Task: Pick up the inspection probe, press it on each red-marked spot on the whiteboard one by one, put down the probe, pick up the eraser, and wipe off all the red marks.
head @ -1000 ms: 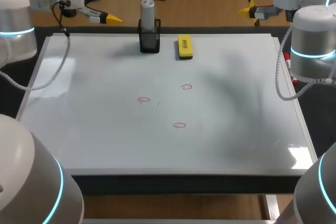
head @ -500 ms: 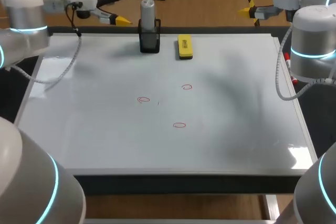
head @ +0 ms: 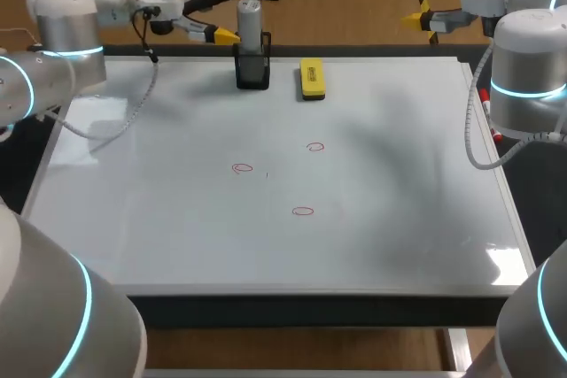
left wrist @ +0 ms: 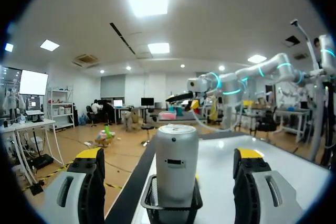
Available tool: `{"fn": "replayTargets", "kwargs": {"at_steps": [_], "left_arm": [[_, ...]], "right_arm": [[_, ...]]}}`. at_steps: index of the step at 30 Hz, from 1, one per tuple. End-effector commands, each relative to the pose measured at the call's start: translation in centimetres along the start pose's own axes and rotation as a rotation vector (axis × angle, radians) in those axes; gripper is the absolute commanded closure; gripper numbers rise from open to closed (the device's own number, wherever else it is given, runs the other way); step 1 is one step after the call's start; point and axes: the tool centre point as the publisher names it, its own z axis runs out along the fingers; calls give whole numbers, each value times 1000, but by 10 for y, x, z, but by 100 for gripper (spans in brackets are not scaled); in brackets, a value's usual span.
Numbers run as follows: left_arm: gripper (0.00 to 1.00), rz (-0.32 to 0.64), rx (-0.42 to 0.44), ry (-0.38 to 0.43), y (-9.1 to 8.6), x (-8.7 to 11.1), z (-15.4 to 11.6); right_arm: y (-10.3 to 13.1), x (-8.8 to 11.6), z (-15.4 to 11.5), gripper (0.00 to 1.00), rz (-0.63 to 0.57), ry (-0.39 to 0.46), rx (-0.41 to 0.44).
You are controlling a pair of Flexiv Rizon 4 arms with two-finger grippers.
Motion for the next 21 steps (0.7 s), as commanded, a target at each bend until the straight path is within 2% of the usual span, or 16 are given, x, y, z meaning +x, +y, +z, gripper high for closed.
{"fn": "replayTargets", "kwargs": {"at_steps": [1,5,21], "left_arm": [[0,-2,3,-69,0,13,10],[0,-7,-9,-96,0,16,20],[0,-16,-16,-111,-3,21,44]], "right_arm": [[0,-1,0,0,0,1,1],[0,-1,0,0,0,1,1],[0,-1,0,0,0,1,1]]}}
